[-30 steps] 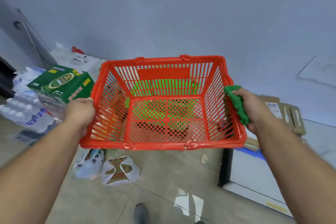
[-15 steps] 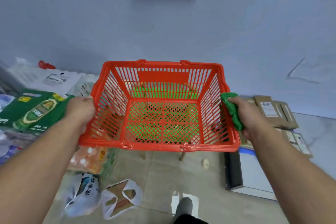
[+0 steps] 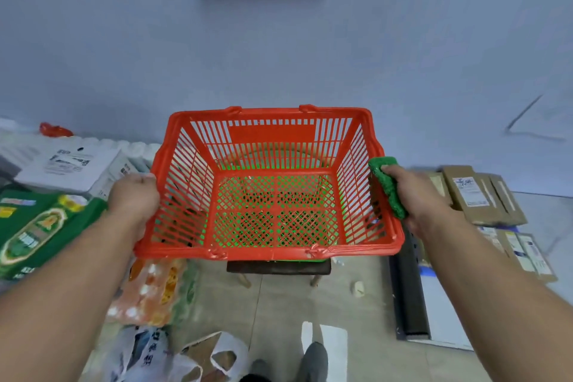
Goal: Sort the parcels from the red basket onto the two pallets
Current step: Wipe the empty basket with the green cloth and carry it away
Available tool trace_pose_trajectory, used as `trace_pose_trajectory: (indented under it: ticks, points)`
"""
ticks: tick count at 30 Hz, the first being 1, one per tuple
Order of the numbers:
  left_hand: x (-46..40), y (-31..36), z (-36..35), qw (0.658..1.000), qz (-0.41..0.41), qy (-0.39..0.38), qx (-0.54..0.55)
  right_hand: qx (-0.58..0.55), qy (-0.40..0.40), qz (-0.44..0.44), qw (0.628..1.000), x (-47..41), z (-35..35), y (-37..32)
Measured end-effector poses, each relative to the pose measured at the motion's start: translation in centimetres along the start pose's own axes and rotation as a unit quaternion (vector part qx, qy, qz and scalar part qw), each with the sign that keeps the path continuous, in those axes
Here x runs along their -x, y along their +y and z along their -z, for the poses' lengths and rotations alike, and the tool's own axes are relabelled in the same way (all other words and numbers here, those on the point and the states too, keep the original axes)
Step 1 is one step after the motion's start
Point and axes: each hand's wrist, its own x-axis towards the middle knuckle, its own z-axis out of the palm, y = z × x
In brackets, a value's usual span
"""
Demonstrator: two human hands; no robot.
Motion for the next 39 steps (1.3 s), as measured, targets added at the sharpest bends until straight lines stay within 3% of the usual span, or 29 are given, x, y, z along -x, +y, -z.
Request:
trace_pose_trajectory:
  ticks: [23, 39]
  points:
    - [-12.3, -4.5, -8.6, 0.992, -0.004, -0.102, -0.078, 0.068, 0.110, -0.052, 0.990, -8.6, -6.5, 3.3]
    - [-14.2, -10.4, -16.9, 0.971, 0.095, -0.185, -0.115, 0.103, 0.104, -0.107, 0.983, -16.4, -4.1, 9.1]
